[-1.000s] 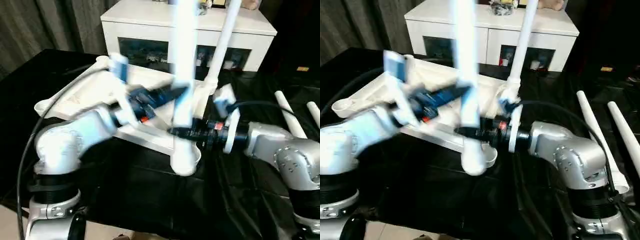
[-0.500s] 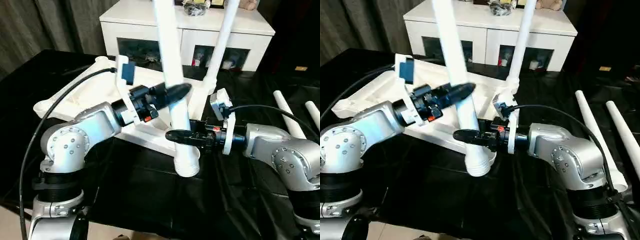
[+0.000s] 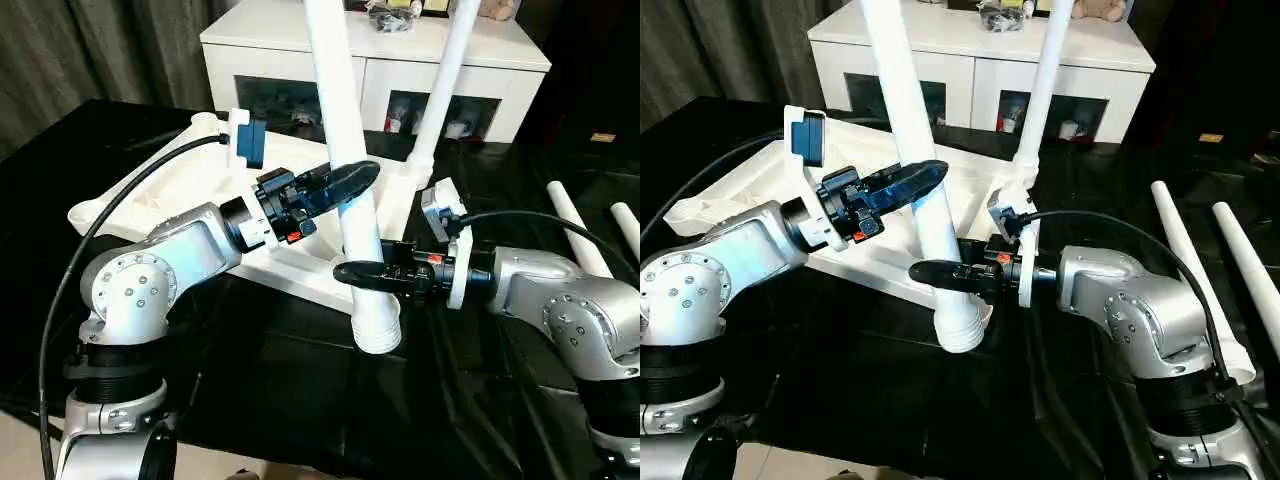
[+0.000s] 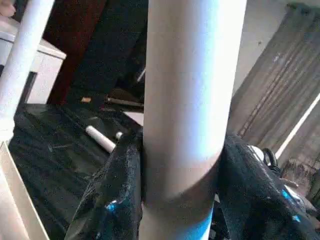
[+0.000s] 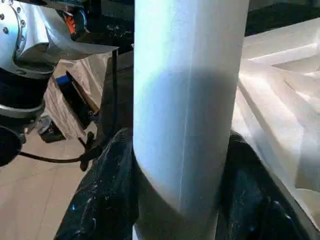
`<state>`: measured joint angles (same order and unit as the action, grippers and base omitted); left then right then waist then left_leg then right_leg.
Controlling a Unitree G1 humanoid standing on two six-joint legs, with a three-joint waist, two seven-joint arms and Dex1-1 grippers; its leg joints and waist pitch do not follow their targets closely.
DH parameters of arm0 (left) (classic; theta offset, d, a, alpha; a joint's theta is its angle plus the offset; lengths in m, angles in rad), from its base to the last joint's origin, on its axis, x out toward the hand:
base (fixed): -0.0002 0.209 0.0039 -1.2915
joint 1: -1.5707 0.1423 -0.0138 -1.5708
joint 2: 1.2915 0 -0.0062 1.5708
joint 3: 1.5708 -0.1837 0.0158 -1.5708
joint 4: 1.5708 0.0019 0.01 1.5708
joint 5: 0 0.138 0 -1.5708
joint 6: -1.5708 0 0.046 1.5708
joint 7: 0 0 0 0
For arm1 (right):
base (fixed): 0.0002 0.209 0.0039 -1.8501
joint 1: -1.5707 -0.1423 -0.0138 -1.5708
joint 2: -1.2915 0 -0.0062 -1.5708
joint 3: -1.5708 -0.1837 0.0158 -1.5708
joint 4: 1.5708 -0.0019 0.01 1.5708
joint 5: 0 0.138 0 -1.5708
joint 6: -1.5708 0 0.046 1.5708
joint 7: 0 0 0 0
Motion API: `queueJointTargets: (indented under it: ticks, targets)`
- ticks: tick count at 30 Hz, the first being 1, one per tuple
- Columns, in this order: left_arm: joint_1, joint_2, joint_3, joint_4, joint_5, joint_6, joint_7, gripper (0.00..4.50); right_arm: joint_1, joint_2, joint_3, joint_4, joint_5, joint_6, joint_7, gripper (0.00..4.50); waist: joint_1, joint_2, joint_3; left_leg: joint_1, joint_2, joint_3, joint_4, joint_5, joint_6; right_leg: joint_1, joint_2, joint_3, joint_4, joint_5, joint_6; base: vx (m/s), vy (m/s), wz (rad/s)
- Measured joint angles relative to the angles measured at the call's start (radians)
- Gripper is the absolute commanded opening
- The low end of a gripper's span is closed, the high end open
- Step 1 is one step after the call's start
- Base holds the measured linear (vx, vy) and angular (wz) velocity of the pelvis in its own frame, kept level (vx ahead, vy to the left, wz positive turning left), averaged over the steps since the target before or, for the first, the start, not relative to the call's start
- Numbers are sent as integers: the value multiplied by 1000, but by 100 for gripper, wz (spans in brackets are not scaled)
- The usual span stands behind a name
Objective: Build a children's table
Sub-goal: Pick table leg
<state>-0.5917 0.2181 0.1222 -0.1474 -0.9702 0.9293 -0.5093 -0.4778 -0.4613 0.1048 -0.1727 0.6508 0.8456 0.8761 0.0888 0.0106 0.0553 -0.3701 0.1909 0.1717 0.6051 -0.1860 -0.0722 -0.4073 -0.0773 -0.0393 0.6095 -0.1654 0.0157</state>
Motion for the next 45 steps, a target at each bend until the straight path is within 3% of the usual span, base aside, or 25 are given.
queueJointTargets:
  ticks: [4, 5, 14, 21, 35, 36, 45]
  targets:
    - [0, 3, 0, 3, 8, -10, -3, 179, -6, 9, 10, 18, -18, -26, -1, 180, 0, 0, 0, 0, 0, 0, 0, 0, 0, 0, 0, 0, 0, 0, 0, 0, 0, 0]
    - [0, 3, 0, 4, 15, -14, -3, 179, -8, 11, 13, 22, -21, -31, -4, 236, 0, 0, 0, 0, 0, 0, 0, 0, 0, 0, 0, 0, 0, 0, 0, 0, 0, 0]
    - [-47, 84, -39, 27, 104, -47, -41, 177, -72, 28, 11, 57, -65, -62, -49, 292, 0, 0, 0, 0, 0, 0, 0, 0, 0, 0, 0, 0, 0, 0, 0, 0, 0, 0]
    - [-58, 96, -61, 46, 140, -59, -68, 177, -74, -22, 58, 77, -91, -40, -9, 292, 0, 0, 0, 0, 0, 0, 0, 0, 0, 0, 0, 0, 0, 0, 0, 0, 0, 0]
    - [-74, 96, -91, 46, 155, -78, -120, 177, -88, 3, 104, 117, -104, 17, -10, 292, 0, 0, 0, 0, 0, 0, 0, 1, -1, 0, 0, 0, 1, 0, -1, 0, 0, 0]
    - [-74, 96, -91, 46, 156, -78, -123, 177, -89, 5, 104, 119, -105, 18, -6, 265, 0, 0, 0, 0, 0, 0, 0, 1, -1, 0, 0, 0, 1, 0, -1, 0, 0, 0]
    - [-74, 95, -93, 45, 161, -81, -128, 177, -93, 17, 106, 121, -102, 18, 11, 196, 0, 0, 0, 0, 0, 0, 0, 1, -1, 0, 0, 0, 1, 0, -1, 0, 0, 0]
